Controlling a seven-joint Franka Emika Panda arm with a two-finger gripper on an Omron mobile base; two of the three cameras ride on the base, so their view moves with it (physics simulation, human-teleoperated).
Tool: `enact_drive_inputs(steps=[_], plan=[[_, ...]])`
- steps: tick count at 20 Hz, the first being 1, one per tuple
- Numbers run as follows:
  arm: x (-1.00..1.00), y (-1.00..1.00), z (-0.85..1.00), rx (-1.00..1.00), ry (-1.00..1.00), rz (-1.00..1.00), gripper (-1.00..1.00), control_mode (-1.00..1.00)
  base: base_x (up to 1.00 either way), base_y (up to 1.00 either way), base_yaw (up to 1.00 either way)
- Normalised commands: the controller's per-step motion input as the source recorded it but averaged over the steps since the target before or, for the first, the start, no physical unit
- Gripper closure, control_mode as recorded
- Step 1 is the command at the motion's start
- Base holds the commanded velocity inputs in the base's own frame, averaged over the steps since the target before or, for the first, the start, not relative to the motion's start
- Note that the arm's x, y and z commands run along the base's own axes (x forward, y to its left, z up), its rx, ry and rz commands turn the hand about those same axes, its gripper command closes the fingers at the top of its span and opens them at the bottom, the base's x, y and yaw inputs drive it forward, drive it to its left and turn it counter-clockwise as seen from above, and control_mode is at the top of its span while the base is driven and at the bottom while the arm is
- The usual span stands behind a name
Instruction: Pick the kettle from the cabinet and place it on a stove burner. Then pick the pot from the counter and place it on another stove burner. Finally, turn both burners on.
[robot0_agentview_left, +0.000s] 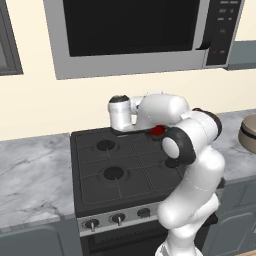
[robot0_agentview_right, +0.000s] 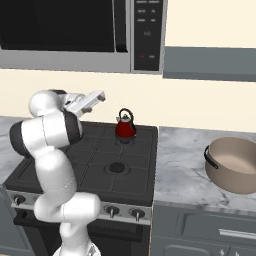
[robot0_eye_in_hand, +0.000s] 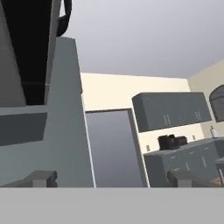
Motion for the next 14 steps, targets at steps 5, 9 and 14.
enact_drive_inputs(steps=[5,9,14], plan=[[-0.71,0.00,0.14,-0.01,-0.18,0.00,-1.00,-1.00,0.00,0.00,0.00],[-0.75,0.00,0.09,0.00,-0.19,0.00,-1.00,-1.00,0.00,0.00,0.00],[-0.69,0.00,0.03,0.00,-0.18,0.00,-1.00,-1.00,0.00,0.00,0.00]])
